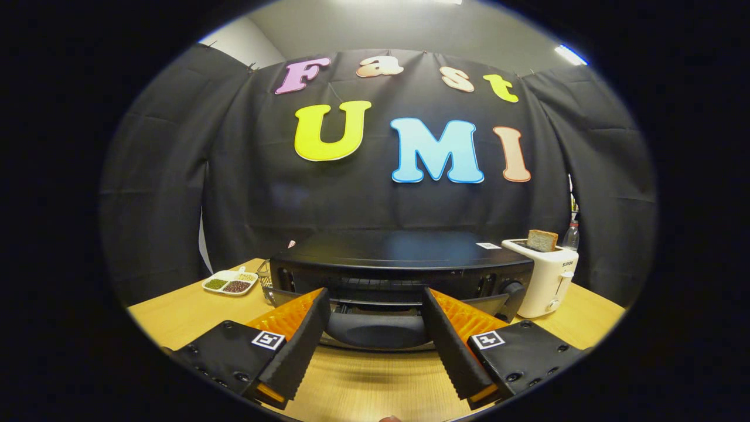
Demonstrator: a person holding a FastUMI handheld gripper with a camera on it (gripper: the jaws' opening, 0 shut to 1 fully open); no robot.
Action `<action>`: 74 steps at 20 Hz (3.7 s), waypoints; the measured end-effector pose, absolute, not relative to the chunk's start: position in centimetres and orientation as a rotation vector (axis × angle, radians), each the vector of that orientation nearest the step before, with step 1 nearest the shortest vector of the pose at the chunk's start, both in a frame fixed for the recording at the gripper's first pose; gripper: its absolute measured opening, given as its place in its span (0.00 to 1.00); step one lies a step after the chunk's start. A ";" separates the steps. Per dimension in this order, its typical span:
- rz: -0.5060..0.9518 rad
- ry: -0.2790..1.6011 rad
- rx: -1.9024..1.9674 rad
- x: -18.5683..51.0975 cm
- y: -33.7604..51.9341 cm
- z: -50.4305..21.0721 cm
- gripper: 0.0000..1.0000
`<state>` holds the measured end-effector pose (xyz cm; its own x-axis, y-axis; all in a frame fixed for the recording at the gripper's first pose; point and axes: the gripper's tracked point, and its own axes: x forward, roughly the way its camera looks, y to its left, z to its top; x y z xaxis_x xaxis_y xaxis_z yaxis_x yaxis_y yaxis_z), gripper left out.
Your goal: Open the toaster oven, put the food inside, and close the toaster oven door.
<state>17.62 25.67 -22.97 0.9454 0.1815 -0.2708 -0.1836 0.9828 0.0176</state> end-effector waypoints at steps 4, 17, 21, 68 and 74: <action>0.181 0.268 -0.019 15.9 25.5 -23.6 1.00; 0.178 0.454 -0.033 9.1 25.2 -29.8 0.95; 0.187 0.557 0.003 7.4 25.2 -31.2 0.97; 0.443 1.585 0.461 -3.7 3.1 -35.6 0.19; 0.503 1.583 0.521 -3.8 3.3 -35.8 0.02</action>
<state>-3.81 3.29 -35.75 -0.0648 0.6031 -0.7950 0.0340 0.7976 0.6023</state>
